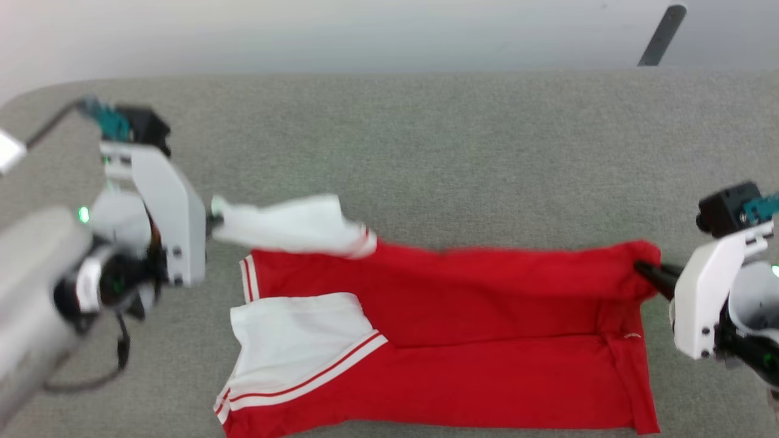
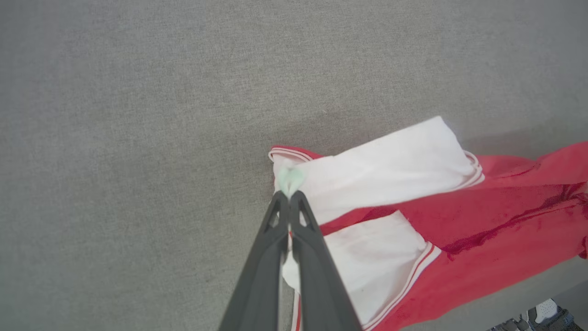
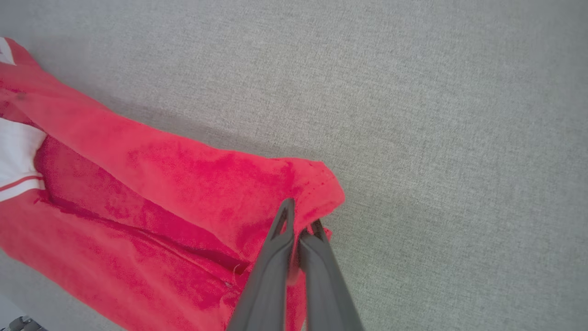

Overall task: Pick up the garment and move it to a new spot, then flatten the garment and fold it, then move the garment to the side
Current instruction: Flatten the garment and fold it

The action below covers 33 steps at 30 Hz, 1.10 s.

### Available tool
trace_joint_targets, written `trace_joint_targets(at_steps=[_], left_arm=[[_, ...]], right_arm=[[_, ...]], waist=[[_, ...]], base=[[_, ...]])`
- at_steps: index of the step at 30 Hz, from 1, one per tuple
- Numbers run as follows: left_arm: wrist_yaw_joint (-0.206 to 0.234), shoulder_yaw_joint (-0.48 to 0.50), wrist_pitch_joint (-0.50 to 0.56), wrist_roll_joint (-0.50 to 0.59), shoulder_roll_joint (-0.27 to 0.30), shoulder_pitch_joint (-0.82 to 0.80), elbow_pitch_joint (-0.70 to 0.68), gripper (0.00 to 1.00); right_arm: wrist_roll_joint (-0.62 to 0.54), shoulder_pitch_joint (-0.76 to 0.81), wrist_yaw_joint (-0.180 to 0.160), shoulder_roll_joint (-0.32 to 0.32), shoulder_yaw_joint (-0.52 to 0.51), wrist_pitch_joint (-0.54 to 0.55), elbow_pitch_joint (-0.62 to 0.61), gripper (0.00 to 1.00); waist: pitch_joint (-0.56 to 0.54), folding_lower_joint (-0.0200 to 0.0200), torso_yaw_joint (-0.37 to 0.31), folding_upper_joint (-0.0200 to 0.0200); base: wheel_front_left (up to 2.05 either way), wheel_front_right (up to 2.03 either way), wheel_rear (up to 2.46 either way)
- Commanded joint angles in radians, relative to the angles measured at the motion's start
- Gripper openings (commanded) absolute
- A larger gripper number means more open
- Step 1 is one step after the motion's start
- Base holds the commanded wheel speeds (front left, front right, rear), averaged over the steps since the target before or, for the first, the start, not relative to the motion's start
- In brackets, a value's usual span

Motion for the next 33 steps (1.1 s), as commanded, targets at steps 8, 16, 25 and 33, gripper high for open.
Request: trace_joint_targets(at_steps=[8,16,25,33], left_arm=[[0.12,-0.021,-0.041,-0.083,0.06,0.195,-0.189,0.0],[0.143,-0.046,-0.053,-0.128,0.048,0.293,-0.186,0.0],[0.137,-0.05,-0.067,-0.142,0.029,0.325,-0.16,0.29],[0.133,-0.03,-0.1,-0.149,0.042,0.341,-0.185,1.0]], right_arm=[[0.003,0.127,0.0,0.012,-0.042,0.024,-0.047,0.0],[-0.011,0.165,0.0,0.028,-0.036,0.028,-0.047,0.0],[-0.031,0.169,0.0,0.017,-0.008,0.001,-0.027,0.4],[-0.019,0.179,0.0,-0.002,0.008,0.002,-0.036,1.0]], waist=[[-0.016,0.0,0.005,0.0],[-0.015,0.0,-0.012,0.0],[-0.039,0.0,-0.017,0.0],[-0.093,0.0,-0.006,0.0]], base=[[0.0,0.0,0.0],[0.0,0.0,0.0],[0.0,0.0,0.0],[0.0,0.0,0.0]])
